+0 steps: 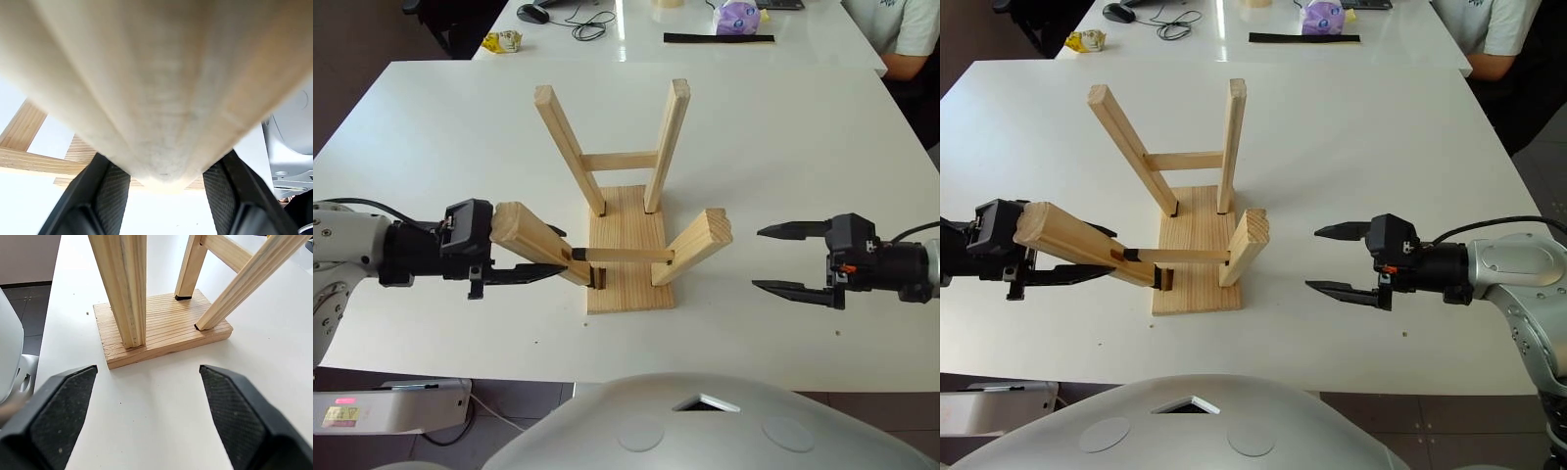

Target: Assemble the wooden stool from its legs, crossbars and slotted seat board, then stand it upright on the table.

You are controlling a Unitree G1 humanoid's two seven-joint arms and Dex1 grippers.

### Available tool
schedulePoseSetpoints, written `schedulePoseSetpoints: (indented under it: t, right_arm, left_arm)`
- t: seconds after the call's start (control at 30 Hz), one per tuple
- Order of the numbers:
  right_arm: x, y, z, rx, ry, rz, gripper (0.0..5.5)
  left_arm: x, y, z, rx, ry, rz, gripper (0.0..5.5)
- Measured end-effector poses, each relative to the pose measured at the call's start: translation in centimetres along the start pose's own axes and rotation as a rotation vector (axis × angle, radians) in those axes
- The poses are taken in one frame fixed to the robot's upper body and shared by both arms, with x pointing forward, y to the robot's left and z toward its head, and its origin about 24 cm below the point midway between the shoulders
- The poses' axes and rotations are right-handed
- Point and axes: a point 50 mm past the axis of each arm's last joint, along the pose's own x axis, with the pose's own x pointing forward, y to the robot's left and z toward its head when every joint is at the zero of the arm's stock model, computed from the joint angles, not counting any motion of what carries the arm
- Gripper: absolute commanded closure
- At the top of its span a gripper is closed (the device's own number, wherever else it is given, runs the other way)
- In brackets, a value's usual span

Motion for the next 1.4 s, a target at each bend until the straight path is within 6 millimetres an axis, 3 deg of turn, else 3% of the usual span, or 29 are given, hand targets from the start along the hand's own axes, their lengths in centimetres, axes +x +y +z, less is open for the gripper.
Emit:
schedulePoseSetpoints:
  t: [0.53,0.93,1.4]
  right_arm:
    - [-0.1,-0.4,-0.3,-0.026,0.011,-0.005,1.64]
    - [-0.4,-0.7,-0.3,-0.048,0.028,0.009,1.64]
    - [-0.3,-0.7,-0.3,-0.058,0.040,0.014,1.64]
  left_arm:
    - [0.4,-0.5,-2.5,0.063,-0.173,0.036,3.44]
    - [0.7,0.4,-1.8,-0.016,-0.195,0.082,3.44]
    - [2.0,-0.9,-1.5,-0.023,-0.221,0.031,3.44]
